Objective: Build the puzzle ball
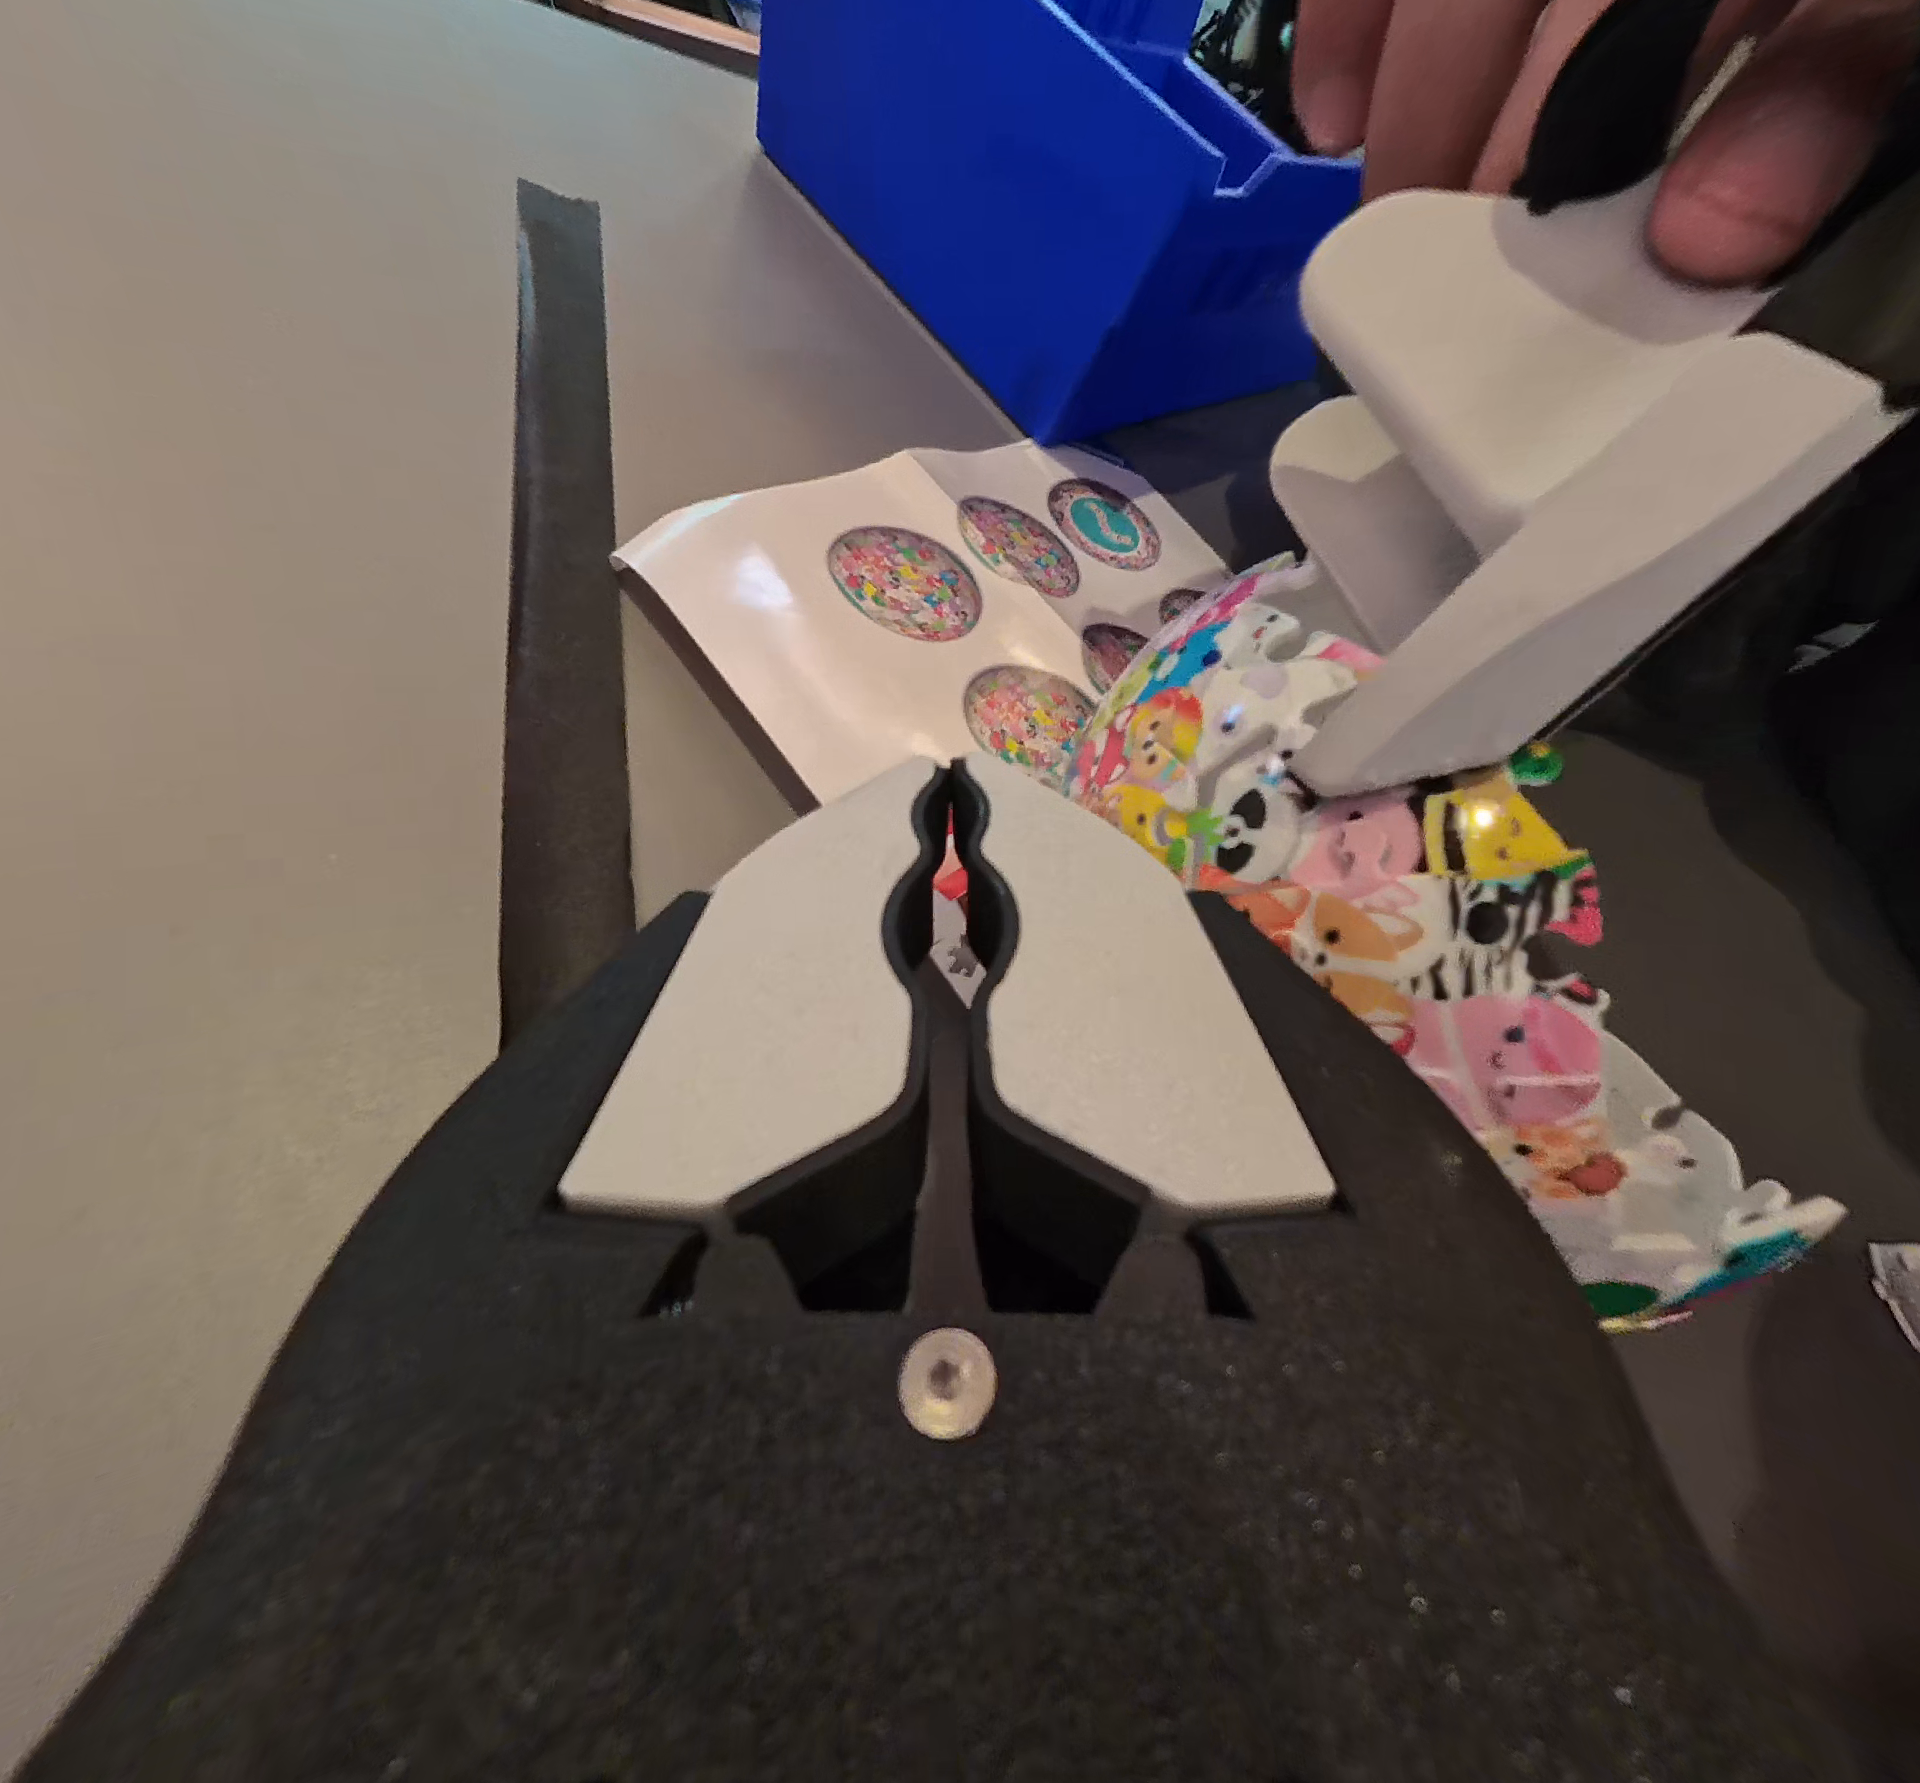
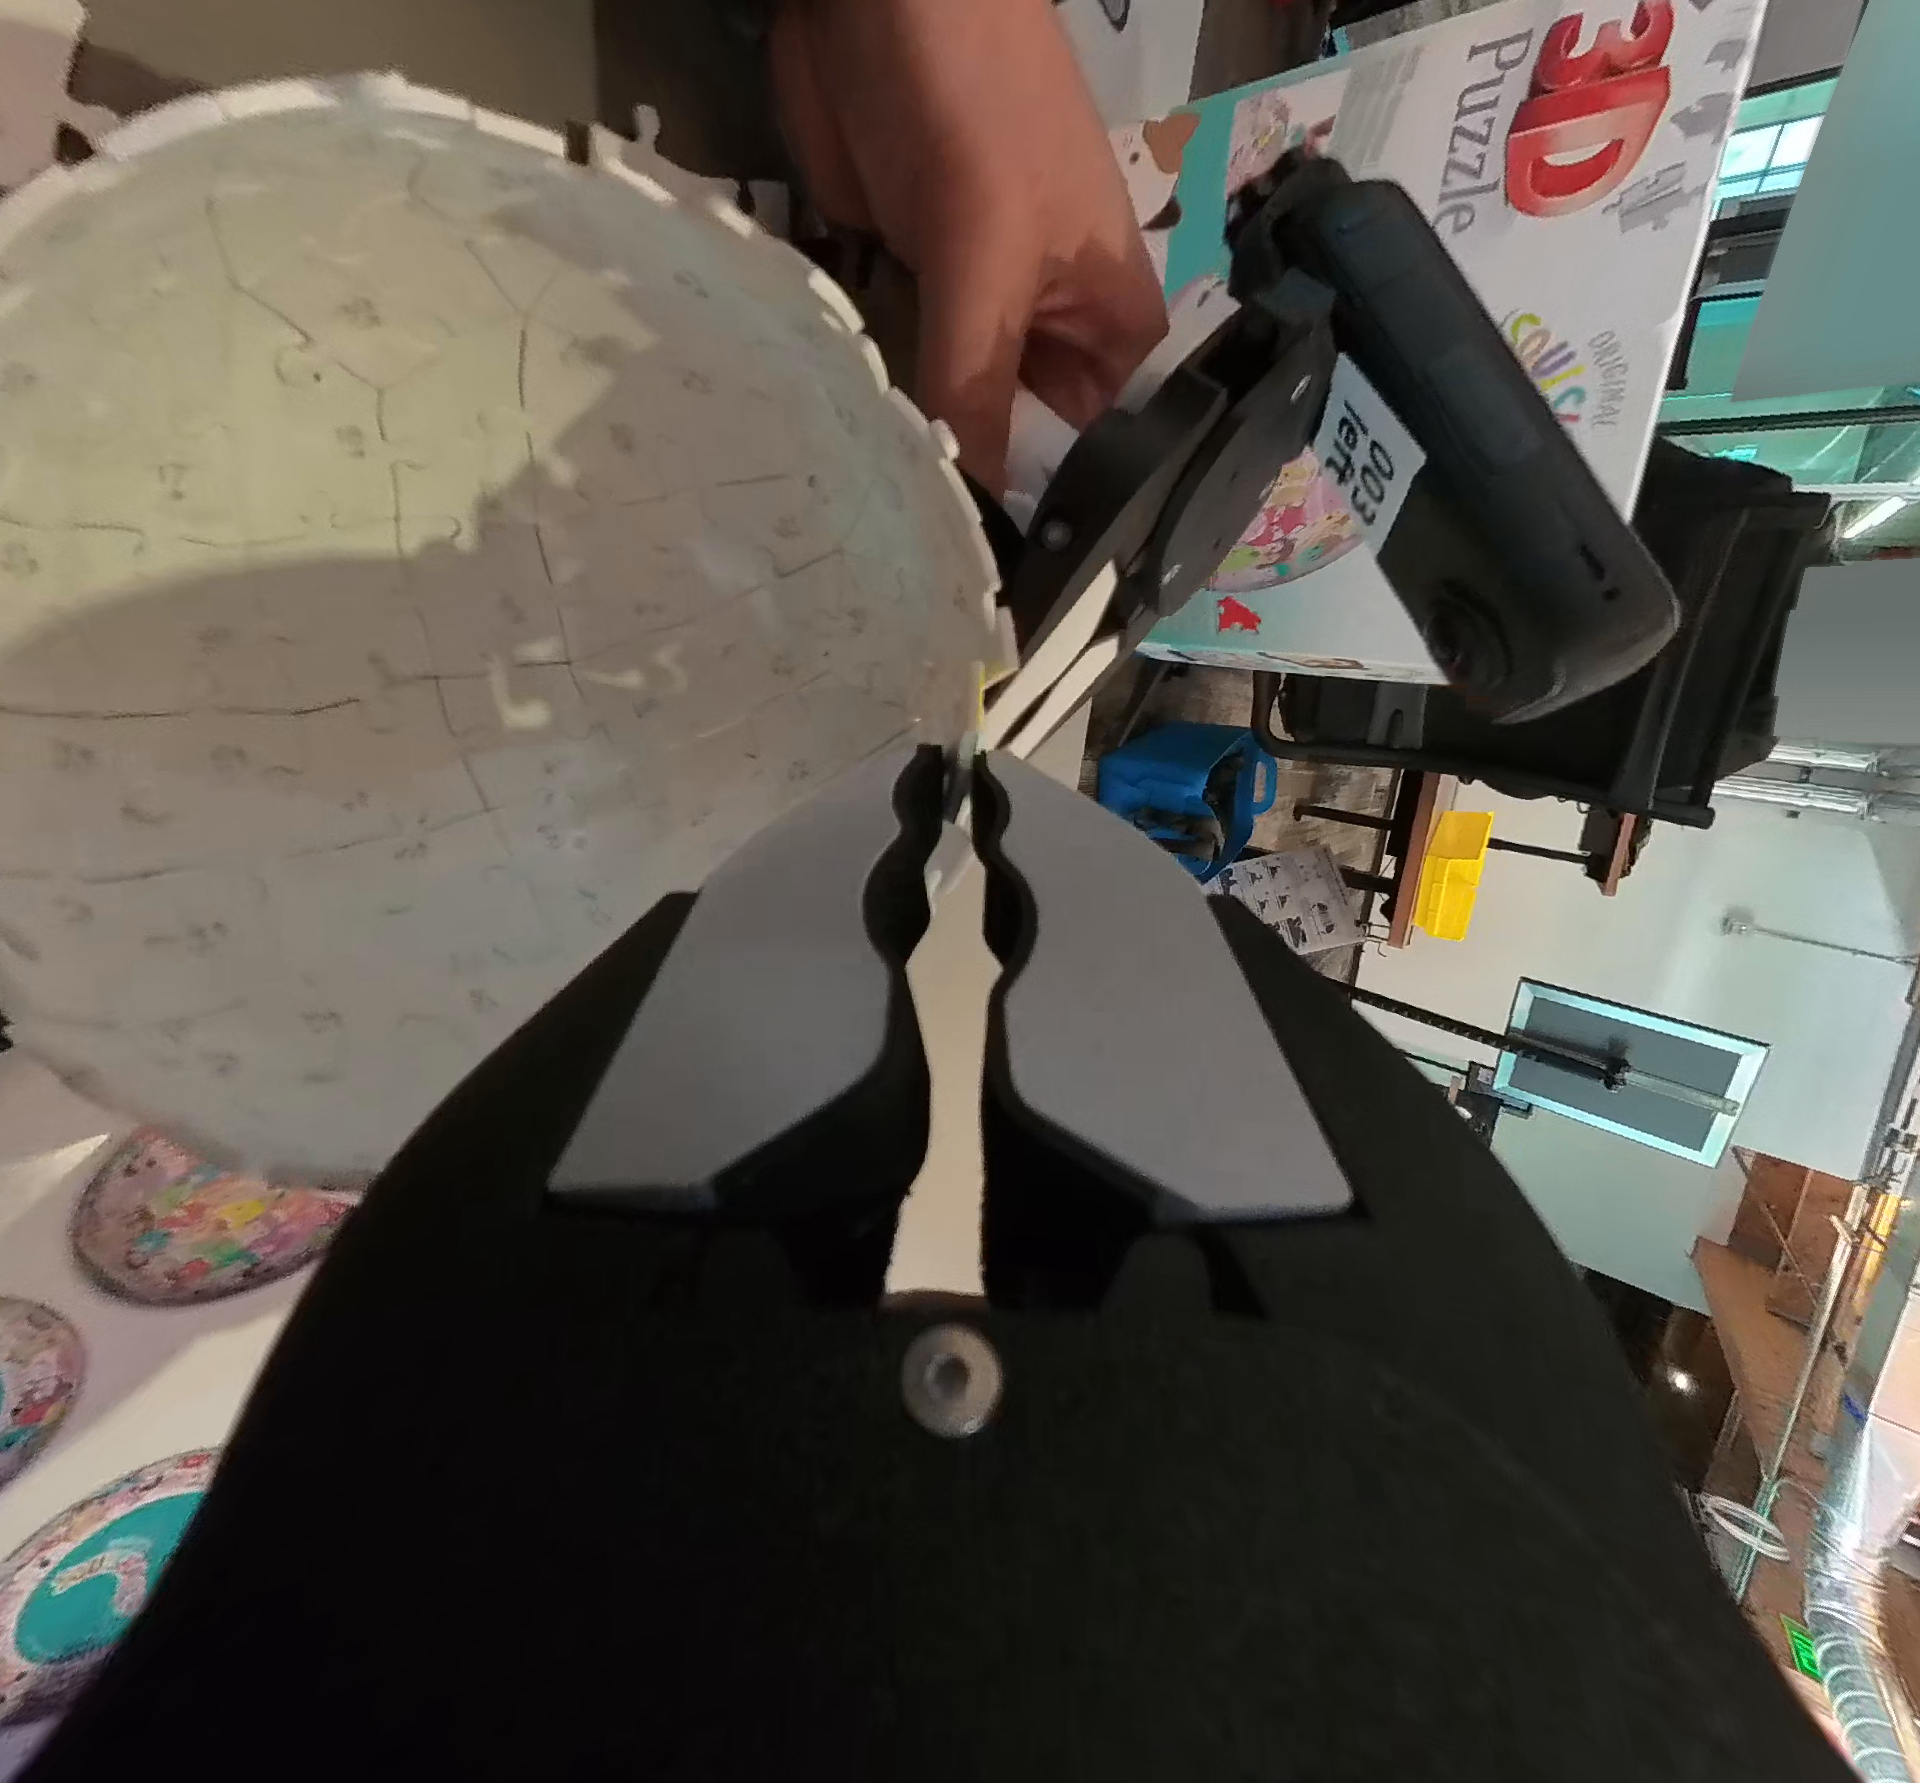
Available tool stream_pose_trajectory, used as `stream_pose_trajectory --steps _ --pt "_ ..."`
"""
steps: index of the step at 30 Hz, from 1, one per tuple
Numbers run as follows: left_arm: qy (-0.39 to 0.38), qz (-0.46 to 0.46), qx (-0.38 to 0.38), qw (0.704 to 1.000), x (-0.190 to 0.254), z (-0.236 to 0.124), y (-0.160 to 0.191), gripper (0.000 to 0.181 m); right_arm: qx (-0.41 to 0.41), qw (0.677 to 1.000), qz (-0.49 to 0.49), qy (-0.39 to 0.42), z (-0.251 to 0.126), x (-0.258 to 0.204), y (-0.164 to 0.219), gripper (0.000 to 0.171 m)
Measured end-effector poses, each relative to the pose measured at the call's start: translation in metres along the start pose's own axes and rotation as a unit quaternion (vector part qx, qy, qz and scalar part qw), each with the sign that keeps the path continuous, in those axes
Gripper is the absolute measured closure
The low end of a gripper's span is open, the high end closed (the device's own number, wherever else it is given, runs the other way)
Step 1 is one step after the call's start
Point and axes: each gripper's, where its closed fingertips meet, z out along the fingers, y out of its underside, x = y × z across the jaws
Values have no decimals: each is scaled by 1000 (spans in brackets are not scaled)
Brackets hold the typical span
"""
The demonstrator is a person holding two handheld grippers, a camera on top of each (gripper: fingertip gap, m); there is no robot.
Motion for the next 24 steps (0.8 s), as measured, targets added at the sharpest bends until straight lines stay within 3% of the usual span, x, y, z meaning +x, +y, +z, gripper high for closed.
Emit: stream_pose_trajectory --steps 7,24 --pt "-12 8 -31 999 -4 8 6 181 -7 1000 18 -19 -5 -2 5 167" --pt "27 -3 -3 1000 0 6 -4 181 0 999 43 -22 -2 -1 8 167"
